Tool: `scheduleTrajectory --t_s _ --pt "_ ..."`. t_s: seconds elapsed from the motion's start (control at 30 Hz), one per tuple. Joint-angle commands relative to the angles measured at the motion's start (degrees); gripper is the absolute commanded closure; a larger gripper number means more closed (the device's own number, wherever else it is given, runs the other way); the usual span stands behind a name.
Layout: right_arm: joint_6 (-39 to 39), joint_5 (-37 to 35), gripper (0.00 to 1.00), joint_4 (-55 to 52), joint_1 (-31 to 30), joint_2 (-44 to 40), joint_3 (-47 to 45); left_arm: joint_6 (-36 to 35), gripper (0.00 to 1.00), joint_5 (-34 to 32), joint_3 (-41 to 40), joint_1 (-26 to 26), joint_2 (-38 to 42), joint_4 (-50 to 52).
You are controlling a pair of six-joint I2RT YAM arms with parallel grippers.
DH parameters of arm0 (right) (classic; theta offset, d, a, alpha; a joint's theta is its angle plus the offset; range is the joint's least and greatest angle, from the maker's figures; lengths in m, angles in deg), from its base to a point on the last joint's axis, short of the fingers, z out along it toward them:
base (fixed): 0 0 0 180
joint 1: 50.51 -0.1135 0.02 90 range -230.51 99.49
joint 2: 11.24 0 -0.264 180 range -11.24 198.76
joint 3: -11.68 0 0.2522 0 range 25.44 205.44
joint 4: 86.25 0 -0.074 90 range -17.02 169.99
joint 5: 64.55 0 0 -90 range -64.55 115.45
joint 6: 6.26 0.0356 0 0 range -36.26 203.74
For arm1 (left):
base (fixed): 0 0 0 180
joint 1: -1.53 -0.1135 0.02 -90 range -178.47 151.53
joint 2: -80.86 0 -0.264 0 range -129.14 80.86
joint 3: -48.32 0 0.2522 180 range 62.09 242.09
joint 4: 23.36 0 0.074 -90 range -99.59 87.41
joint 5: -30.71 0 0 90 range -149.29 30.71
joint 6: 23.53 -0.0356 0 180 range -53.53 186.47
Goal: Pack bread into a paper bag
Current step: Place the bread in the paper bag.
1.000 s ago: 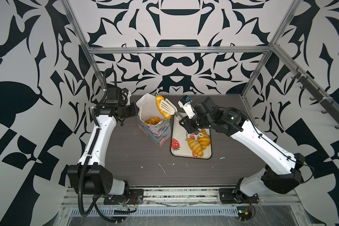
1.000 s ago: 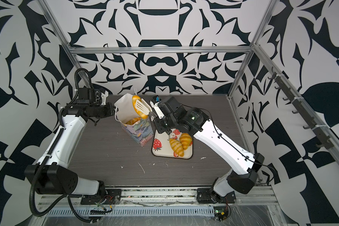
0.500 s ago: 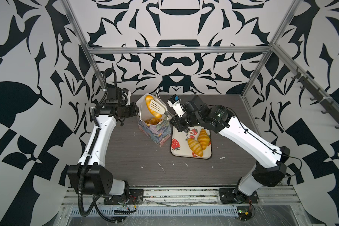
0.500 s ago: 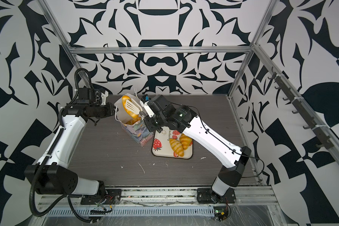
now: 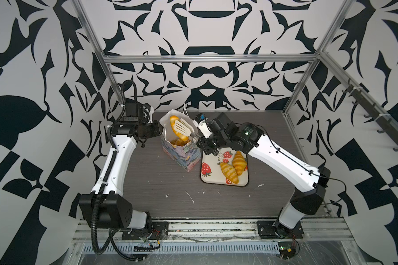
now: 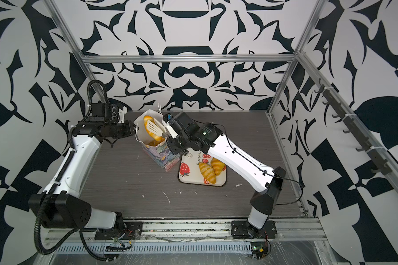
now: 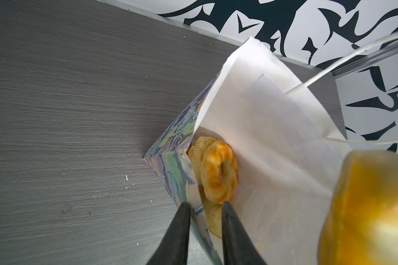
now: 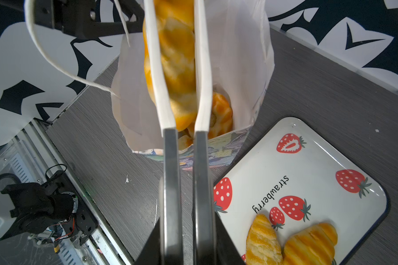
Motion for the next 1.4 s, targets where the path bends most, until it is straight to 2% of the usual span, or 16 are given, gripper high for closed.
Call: scheduleTrajectory --t_s 0.0,0.67,1.37 --pt "-0.67 -1.42 0.68 3.66 -0.14 -1.76 1.31 -0.42 0.72 0.26 -0.55 0.23 1.52 1.62" --pt "-1.27 -1.73 0.61 2.53 -0.03 -2.02 1.25 -0.27 0.74 0.46 -0.18 0.23 1.16 1.62" --pt "-1.64 -2.21 0.58 2.10 -0.04 -1.71 2.78 -0.22 0.73 0.30 -0.42 0.23 1.32 1.59"
